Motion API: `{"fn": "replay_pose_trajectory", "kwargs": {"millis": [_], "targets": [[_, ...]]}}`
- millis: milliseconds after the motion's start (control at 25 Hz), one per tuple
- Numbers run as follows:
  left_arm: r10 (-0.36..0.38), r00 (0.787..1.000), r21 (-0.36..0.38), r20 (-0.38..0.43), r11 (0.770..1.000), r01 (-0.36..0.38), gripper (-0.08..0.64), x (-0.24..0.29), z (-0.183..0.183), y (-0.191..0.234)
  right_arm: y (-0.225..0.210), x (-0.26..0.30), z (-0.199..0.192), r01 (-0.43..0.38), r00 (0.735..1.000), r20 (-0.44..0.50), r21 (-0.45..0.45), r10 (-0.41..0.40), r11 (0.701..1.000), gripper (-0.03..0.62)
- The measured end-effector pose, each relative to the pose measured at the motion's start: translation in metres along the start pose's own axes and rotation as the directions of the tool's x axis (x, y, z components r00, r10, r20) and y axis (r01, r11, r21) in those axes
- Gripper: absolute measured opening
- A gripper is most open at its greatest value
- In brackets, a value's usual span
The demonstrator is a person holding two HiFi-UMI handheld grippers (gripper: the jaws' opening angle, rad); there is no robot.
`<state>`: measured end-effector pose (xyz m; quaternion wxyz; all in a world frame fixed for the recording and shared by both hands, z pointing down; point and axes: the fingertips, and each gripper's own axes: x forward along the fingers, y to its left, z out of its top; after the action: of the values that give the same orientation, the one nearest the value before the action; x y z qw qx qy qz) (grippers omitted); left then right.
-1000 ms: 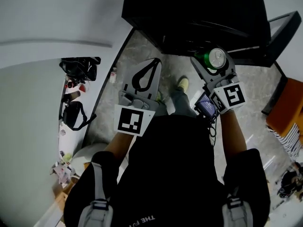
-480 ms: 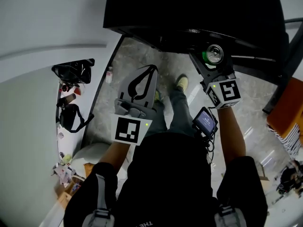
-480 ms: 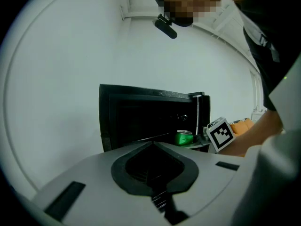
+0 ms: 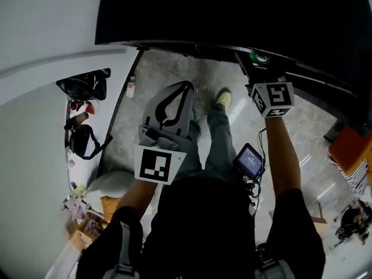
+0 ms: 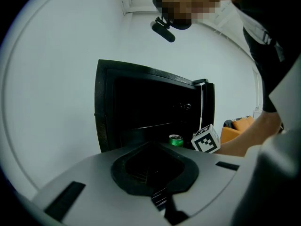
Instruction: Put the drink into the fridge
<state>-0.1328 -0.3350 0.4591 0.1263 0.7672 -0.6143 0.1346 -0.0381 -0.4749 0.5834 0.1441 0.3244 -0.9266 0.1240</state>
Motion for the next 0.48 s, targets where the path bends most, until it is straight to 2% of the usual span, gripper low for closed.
{"fn": "replay_pose_trajectory", "kwargs": {"millis": [160,280,480], "targets": [[0.002,0.999,0.026,-0.032,1.000,-0.002,0.012,0.005,-0.007,0.000,-0.014,0.017,-0.004,0.022,1.000,-0.009,-0.030,-0.023,0.999,0.337],[0.018,0.999,0.016,-0.030,1.000,-0.017,0.012,0.006,-0.009,0.002,-0.025,0.028,-0.011,0.049,0.999,-0.004,-0.059,-0.050,0.997,0.337],[0.027,0.999,0.002,-0.035,1.000,-0.027,0.012,0.009,-0.010,0.001,-0.036,0.043,-0.017,0.091,0.996,-0.005,-0.058,-0.092,0.994,0.337]]}}
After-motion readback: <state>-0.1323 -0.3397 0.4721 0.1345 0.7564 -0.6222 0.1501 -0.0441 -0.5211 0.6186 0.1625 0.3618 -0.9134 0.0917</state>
